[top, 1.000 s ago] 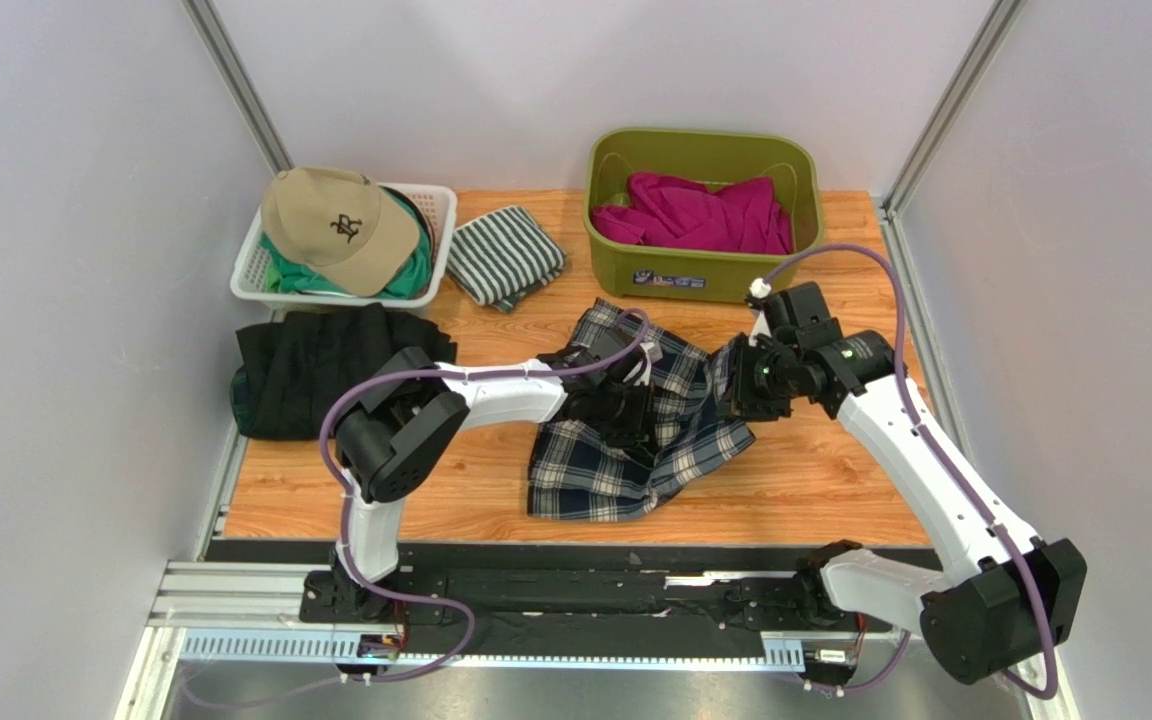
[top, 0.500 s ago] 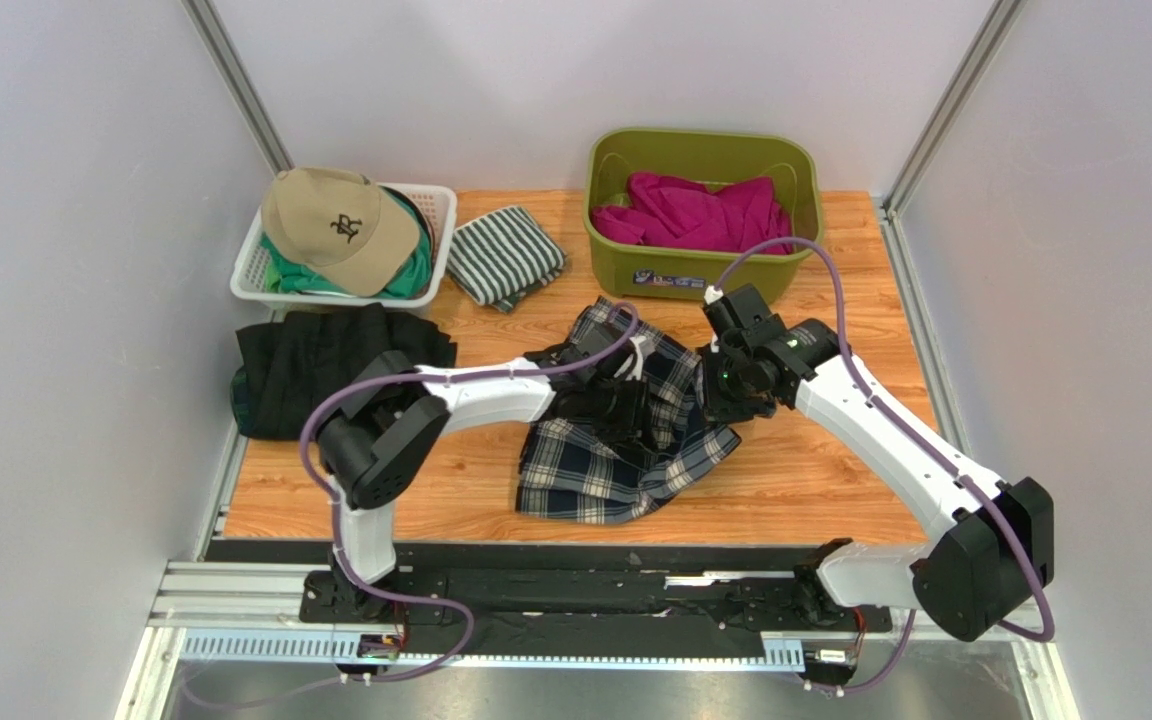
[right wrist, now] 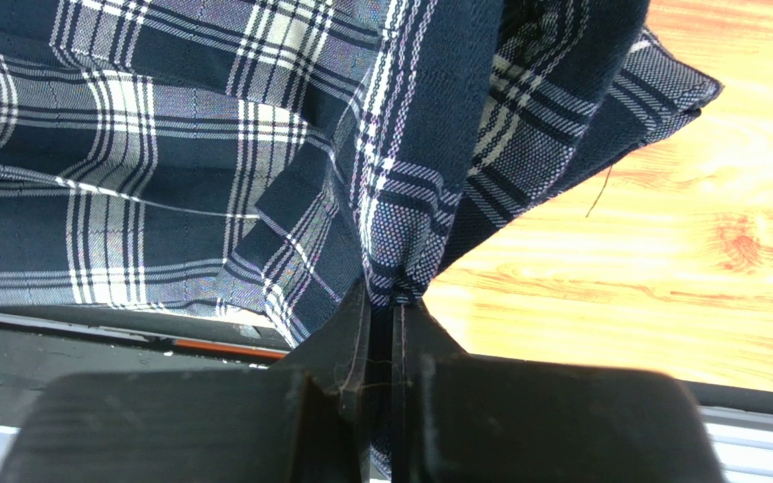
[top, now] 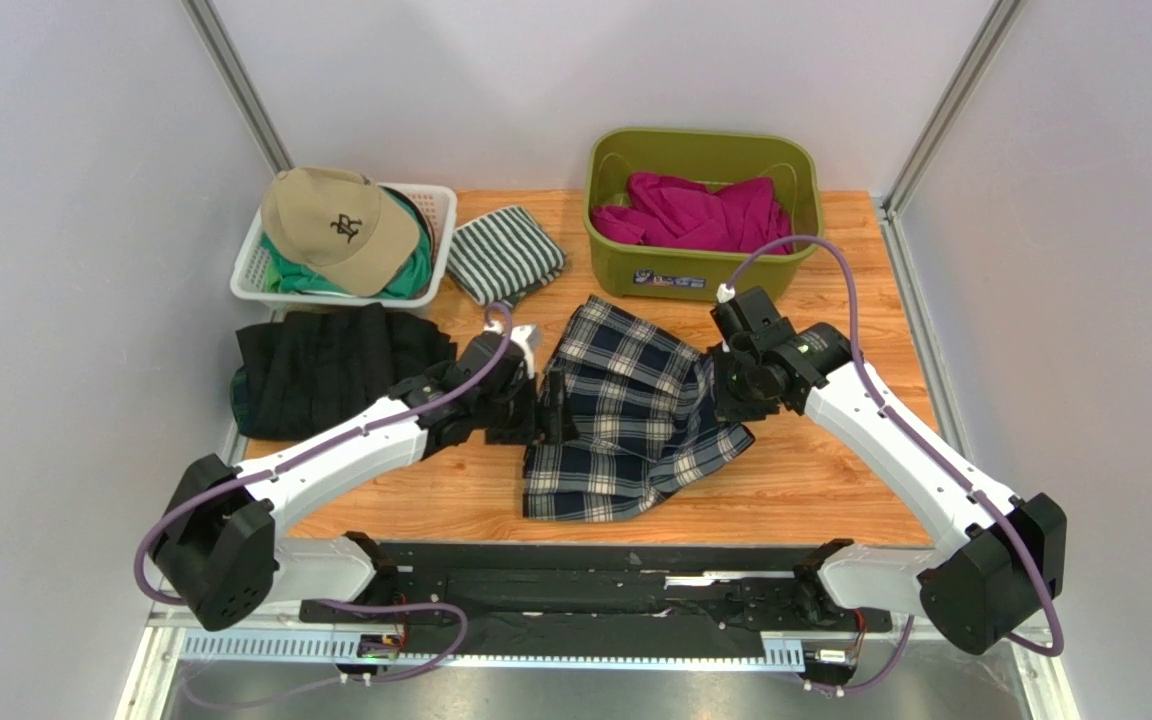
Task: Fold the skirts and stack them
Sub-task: Fold the skirt at the center of the board.
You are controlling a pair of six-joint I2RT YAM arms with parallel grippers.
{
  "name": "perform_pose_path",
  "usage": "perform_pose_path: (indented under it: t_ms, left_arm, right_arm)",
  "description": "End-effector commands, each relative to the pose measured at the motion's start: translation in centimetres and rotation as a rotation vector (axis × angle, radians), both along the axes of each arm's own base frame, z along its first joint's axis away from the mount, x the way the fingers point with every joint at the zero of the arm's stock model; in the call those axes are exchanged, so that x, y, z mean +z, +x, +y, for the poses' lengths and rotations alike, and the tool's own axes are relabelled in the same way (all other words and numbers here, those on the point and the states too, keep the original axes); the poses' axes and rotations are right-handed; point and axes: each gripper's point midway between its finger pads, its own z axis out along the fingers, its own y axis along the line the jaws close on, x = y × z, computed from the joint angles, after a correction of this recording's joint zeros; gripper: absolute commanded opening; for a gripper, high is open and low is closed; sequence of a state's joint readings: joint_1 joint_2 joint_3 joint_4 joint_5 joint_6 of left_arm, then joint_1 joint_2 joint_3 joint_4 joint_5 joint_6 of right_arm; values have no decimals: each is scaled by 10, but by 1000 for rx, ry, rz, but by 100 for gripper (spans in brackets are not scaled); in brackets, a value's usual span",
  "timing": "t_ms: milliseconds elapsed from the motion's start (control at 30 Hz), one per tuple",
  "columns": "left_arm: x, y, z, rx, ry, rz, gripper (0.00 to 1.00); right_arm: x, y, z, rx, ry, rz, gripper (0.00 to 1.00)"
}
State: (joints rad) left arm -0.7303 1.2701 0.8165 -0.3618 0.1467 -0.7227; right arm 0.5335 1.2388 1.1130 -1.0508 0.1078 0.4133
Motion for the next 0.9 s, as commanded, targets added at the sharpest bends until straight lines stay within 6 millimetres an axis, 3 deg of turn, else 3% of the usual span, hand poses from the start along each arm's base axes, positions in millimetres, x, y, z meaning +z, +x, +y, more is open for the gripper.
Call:
perform_pose_path:
  t_ms: [0,67,167,300,467,633,867]
  left_arm:
    - [-45,-8,43,131,94,103,93]
    - [-52,-11,31,95,45,129,93]
    - [-60,-11,12,44,-14,170,83]
    - [-71,-7,-3,9,-45,213,59]
    - [-80,-8,-17,-35,-88,255,36]
    - [-81,-5,-22,-41,-103,258,30]
    - [-80,-5,-23,-47,-108,256,30]
  right_arm:
    - [12,8,-4,-6,-4,-65,0]
    - [12,8,-5,-8,-8,-65,0]
    - [11,10,-4,-16,-12,-61,0]
    - [13,14,0,-38,6,-60,0]
    - [29,20,37,-5,182,-58,0]
    - [42,30,80,63,313,-71,0]
    - [31,44,135,141,322,-27,0]
